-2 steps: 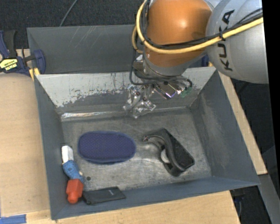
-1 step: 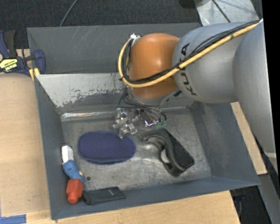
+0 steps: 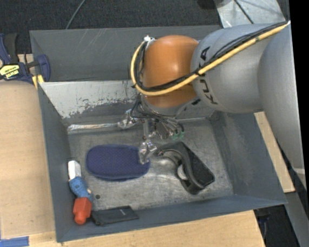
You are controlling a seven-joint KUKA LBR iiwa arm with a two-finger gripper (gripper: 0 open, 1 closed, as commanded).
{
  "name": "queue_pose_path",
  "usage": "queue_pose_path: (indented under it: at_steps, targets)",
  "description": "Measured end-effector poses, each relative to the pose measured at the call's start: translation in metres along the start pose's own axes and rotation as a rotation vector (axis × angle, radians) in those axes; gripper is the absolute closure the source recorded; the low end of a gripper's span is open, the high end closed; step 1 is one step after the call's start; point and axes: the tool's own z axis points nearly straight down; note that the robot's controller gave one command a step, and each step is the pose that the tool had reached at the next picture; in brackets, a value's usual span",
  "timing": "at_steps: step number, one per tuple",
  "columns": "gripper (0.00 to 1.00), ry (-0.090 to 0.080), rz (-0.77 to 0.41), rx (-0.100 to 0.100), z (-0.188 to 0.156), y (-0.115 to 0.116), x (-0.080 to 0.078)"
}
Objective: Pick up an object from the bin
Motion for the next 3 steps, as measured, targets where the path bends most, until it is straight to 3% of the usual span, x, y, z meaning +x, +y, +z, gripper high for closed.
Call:
queue_pose_path:
  at_steps: [1,2,3]
  targets:
    - [0.0,0.003,-0.283,0.005,0.052,0.025,-0.015]
    - [1.0,0.003,-0.28,0.003,0.051,0.025,-0.016]
    - [1.0,-0.008,-0.557,0.002,-0.074,0.042,-0.026]
